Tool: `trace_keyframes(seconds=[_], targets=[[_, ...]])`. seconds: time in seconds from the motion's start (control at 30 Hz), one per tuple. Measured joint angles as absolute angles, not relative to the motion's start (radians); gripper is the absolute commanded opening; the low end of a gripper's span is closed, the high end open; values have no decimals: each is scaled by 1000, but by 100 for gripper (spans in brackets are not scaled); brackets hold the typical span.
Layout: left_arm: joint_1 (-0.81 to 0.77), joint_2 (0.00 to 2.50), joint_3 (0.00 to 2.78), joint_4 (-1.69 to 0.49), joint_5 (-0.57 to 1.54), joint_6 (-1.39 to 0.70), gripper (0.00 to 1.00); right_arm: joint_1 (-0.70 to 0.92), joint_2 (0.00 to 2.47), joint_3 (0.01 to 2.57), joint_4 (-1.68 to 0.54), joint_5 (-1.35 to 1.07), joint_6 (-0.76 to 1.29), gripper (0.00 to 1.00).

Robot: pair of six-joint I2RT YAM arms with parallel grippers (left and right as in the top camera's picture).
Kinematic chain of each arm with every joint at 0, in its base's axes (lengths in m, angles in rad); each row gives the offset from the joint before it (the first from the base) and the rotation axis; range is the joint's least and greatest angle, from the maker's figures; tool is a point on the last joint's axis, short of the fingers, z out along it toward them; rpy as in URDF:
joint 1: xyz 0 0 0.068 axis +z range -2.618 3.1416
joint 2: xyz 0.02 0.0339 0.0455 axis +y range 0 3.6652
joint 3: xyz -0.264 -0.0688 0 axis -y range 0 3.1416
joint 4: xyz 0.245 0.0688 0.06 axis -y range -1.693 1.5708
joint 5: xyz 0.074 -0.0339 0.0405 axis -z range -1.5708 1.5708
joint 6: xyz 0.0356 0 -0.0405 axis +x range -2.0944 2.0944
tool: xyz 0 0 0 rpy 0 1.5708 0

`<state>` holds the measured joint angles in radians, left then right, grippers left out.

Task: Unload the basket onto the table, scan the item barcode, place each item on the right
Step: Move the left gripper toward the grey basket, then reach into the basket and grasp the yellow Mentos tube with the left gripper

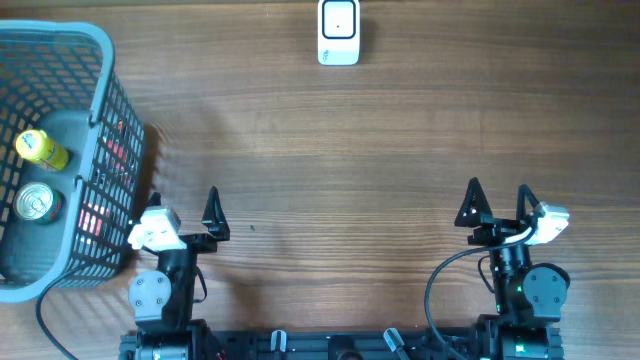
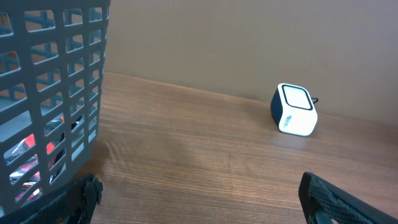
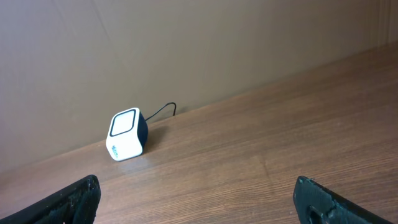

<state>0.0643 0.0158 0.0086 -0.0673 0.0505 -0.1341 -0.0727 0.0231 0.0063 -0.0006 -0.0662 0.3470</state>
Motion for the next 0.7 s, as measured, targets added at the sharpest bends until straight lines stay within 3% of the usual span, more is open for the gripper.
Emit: trace_keyframes(seconds=[0.47,0.7], targets=[[64,21,22,-1,154,-134,100,-73,23,6,-1,-66,347,100],[64,166,405,-72,205,-161,100,-73,27,6,-1,-66,347,100]])
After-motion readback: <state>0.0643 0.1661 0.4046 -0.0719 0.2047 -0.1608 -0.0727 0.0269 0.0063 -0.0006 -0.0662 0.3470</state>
